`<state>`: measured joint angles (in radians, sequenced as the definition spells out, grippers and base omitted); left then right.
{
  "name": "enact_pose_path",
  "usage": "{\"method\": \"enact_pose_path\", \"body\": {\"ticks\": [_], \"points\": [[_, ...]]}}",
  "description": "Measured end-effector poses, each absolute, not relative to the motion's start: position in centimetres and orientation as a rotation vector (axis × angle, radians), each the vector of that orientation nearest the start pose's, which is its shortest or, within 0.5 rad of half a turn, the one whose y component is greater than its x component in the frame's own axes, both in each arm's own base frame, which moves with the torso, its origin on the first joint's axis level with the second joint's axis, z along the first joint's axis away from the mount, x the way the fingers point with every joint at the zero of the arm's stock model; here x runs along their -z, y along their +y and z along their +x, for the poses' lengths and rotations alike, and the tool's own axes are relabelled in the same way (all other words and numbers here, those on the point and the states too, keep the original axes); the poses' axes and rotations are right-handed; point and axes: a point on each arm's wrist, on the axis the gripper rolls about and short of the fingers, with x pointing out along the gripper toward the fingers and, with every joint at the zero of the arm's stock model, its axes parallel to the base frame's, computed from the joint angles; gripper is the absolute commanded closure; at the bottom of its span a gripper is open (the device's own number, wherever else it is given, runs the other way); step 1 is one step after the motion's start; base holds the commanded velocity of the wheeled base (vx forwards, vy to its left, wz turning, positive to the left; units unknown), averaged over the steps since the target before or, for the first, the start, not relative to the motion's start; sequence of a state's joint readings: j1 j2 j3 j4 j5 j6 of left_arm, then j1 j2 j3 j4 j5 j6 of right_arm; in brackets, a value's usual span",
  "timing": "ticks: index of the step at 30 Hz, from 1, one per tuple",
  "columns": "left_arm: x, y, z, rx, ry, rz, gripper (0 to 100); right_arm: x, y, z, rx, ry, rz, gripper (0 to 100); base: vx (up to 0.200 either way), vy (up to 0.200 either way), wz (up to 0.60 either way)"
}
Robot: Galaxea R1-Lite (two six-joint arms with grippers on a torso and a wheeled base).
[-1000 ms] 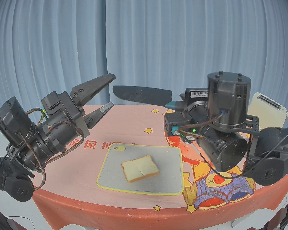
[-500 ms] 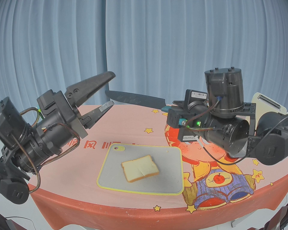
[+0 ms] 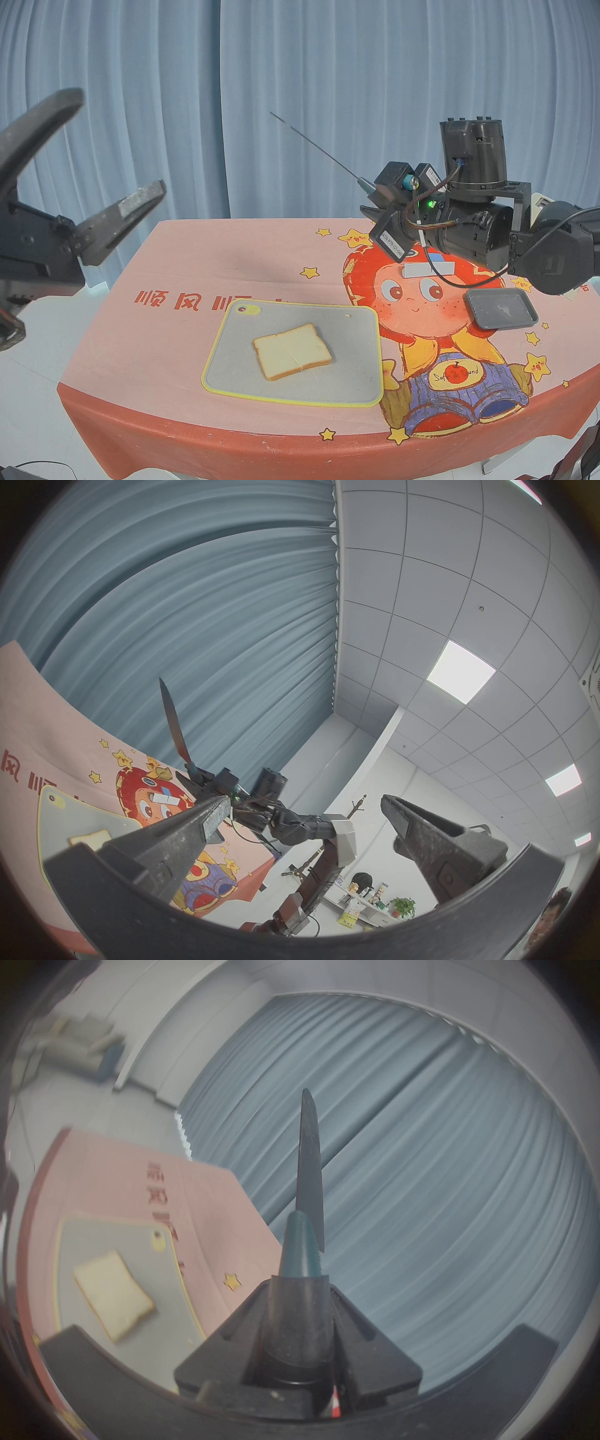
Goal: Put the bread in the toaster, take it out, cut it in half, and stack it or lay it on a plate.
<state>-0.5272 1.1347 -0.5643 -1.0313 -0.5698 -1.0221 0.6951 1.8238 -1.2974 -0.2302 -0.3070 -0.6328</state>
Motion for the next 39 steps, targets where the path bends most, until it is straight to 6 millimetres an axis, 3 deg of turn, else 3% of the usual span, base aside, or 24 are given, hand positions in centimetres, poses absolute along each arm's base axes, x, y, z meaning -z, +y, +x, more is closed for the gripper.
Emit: {"method": "enact_pose_path", "body": {"ticks": [6,11,18,26,33,39], "points": [[-29.3,-7.8,10.9,1.250,0.085,-0.873,0,-23.3,23.6,28.6,-0.528,0.204,-0.465,100,0.000,0.000,0.00],[-29.5,-7.4,10.7,1.247,0.078,-0.868,0,-22.5,24.6,27.7,-0.567,0.294,-0.247,100,0.000,0.000,0.00],[-29.1,-7.3,11.8,1.188,0.091,-0.869,0,-21.6,23.9,24.3,-0.648,0.472,-0.115,100,0.000,0.000,0.00],[-28.0,-8.1,13.9,1.135,0.151,-0.879,0,-22.4,22.0,20.6,-0.687,0.644,0.097,100,0.000,0.000,0.00],[-26.5,-8.8,15.7,1.085,0.196,-0.846,0,-22.9,22.4,17.6,-0.749,0.678,0.147,100,0.000,0.000,0.00],[-25.1,-9.1,16.6,1.030,0.226,-0.828,0,-20.9,22.2,15.7,-0.746,0.729,0.055,100,0.000,0.000,0.00]]}}
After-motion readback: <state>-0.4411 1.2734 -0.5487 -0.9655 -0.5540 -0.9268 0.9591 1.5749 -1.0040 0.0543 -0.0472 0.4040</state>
